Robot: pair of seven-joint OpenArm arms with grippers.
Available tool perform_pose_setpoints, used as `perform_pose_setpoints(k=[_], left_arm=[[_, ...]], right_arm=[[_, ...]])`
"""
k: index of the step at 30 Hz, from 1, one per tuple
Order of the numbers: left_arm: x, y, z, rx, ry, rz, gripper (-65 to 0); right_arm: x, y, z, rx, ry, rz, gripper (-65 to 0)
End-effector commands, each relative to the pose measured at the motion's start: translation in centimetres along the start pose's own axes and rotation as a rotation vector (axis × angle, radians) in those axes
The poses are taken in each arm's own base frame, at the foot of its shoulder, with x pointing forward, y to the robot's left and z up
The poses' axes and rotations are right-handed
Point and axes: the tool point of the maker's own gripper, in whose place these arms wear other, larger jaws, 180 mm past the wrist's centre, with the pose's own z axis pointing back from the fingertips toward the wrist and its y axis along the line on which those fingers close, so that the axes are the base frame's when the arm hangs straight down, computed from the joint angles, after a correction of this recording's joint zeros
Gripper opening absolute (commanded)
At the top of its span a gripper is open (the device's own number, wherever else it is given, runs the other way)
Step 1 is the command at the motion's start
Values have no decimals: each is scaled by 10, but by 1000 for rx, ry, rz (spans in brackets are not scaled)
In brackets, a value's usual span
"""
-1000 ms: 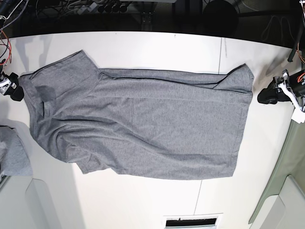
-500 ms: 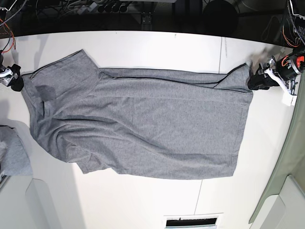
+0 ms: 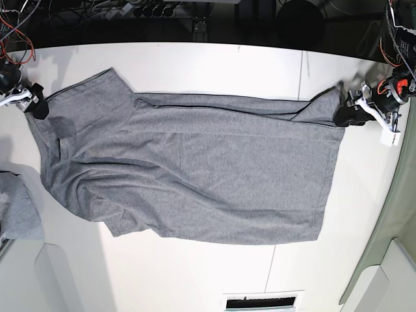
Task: Layout the t-shirt on the table in an organized manner, then fold the t-shirt properly
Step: 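Lower the held edge and fold it over the shirt body with both grippers, then release and regrasp the folded shirt's opposite edge with both grippers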
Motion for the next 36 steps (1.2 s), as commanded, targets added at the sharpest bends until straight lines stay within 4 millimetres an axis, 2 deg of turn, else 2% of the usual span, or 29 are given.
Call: perform_pose_setpoints(k=[1,6,7,9,10,11,13,14,18,22,28,36], left_arm=[[3,-2,0,-9,9,-26,-254],[-12,-22,-14,-56,66,-72,-267],[-14,-23,-15,-58,72,-81,-305],[-17,-23,-16,-53,86,-95,-479],[-18,-22,-15,-50,90,-99,-567],[-18,-22,-15,-48,92,-102,-641],[-18,-22,-16,-48,90,-102,-650],[-17,-22,-15,-48,89,-102,-650],[-15,-22,-11,-46,111,-133,-650],[-12,-25,3,-41,154,-213,-650],[-2,-35,29,-36,132,-324,-650],[-8,-25,55,12,134,-327,-650]], right_arm=[[11,5,0,19,-16,19,-203],[14,27,-15,61,-3,27,-205],[15,30,-17,67,-6,25,-205],[17,33,-18,75,-12,23,-218],[17,33,-18,74,-12,23,-267],[17,33,-18,74,-12,23,-351],[17,33,-18,74,-12,23,-584],[17,33,-18,75,-12,23,-650],[11,35,-15,94,31,14,-650],[4,35,-1,129,73,-27,-650],[1,22,27,98,60,-3,-650],[-22,0,53,38,119,32,-650]])
